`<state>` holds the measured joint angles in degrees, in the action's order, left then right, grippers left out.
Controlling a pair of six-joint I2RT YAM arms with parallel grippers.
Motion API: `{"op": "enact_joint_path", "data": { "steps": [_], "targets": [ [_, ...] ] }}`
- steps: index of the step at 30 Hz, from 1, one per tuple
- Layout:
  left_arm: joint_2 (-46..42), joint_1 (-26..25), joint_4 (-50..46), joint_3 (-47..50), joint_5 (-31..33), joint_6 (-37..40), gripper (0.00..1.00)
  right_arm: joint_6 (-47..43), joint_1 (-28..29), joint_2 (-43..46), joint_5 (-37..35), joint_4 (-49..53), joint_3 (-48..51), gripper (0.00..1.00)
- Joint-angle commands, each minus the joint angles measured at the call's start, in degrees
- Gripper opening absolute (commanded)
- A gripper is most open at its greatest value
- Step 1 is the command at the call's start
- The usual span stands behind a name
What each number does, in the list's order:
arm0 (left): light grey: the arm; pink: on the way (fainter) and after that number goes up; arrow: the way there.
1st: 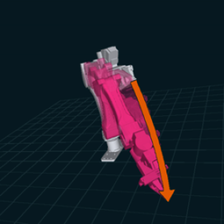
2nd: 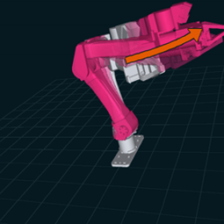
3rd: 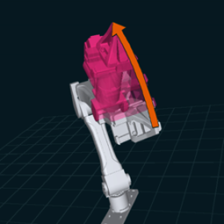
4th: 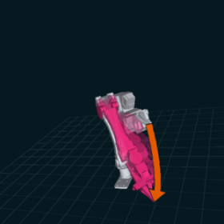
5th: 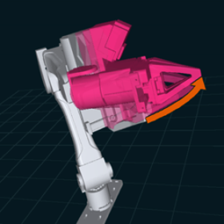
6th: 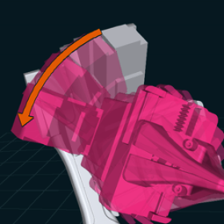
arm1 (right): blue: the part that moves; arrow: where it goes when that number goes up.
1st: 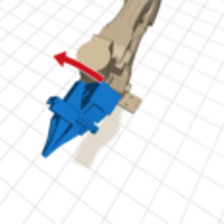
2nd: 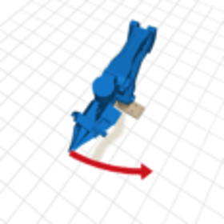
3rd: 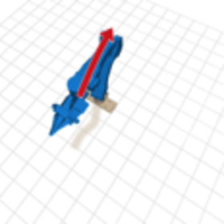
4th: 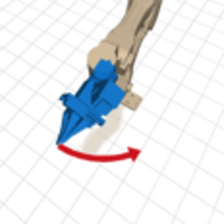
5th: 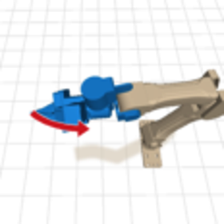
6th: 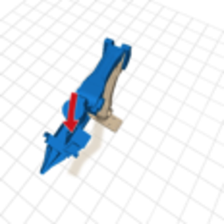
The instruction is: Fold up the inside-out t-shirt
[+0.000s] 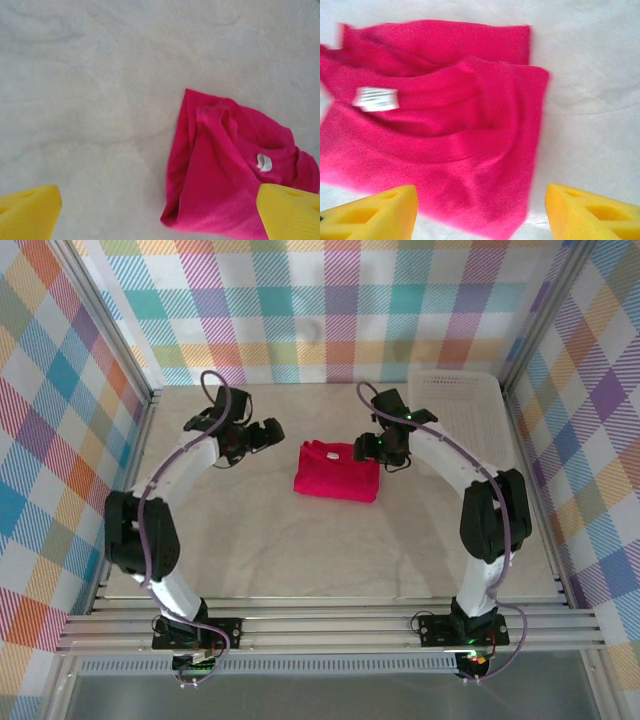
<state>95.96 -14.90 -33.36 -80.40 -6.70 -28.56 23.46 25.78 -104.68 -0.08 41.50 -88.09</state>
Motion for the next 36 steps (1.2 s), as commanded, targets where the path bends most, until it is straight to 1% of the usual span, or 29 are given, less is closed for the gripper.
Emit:
{"op": "enact_joint_path", "data": {
  "steps": [1,3,5,9,12,17,20,22,25,27,28,30,32,34,36],
  "targets": [
    [-5.0,0.1,3.1,5.6,-2.5,-3.4,1.0,3.2,2.3,-1.1,8.6,-5.2,0.3,0.64],
    [-6.7,1.1,4.8,9.1,-3.9,-4.6,1.0,5.1,2.4,-6.2,14.5,-9.1,-1.4,0.64],
    [-8.0,2.4,5.2,11.5,-5.1,-5.4,1.0,6.6,2.5,-12.0,18.1,-10.1,-4.5,0.62],
    [-11.2,4.7,5.9,14.9,-6.4,-6.3,1.0,9.8,3.1,-23.0,22.3,-8.9,-9.8,0.58],
    [-13.5,5.8,5.9,16.4,-6.3,-6.2,1.0,11.9,4.5,-28.0,24.4,-11.0,-12.2,0.57],
    [-16.0,7.1,5.7,17.5,-6.2,-5.9,1.0,14.8,8.5,-36.2,27.4,-15.9,-22.8,0.57],
    [-17.2,7.8,5.9,18.2,-6.0,-5.3,1.0,19.2,10.1,-45.0,27.3,-17.5,-36.1,0.58],
    [-18.0,8.3,5.2,18.6,-5.7,-4.9,1.0,24.6,10.4,-52.4,25.9,-19.2,-47.4,0.58],
    [-20.0,8.5,4.5,20.4,-4.3,-4.8,1.0,32.6,10.7,-62.8,21.1,-24.6,-62.9,0.57],
    [-21.9,8.5,5.1,22.7,-3.6,-5.1,1.0,37.3,10.7,-68.2,18.0,-29.5,-69.2,0.56],
    [-23.0,8.5,5.5,24.1,-3.2,-5.3,1.0,39.1,10.7,-69.7,16.5,-31.5,-70.9,0.55],
    [-25.0,8.5,6.1,26.3,-2.6,-5.0,1.0,39.9,10.7,-70.3,15.8,-35.1,-70.8,0.53],
    [-26.8,8.6,5.8,27.4,-1.2,-4.3,1.0,37.0,10.8,-69.5,17.4,-36.2,-70.7,0.55],
    [-28.9,8.3,5.3,28.0,2.0,-3.7,1.0,33.5,10.8,-67.1,20.3,-36.5,-69.8,0.64],
    [-30.7,8.0,4.5,28.0,7.8,-3.1,1.0,30.7,10.7,-63.3,23.7,-37.0,-68.0,0.76]
  ]
}}
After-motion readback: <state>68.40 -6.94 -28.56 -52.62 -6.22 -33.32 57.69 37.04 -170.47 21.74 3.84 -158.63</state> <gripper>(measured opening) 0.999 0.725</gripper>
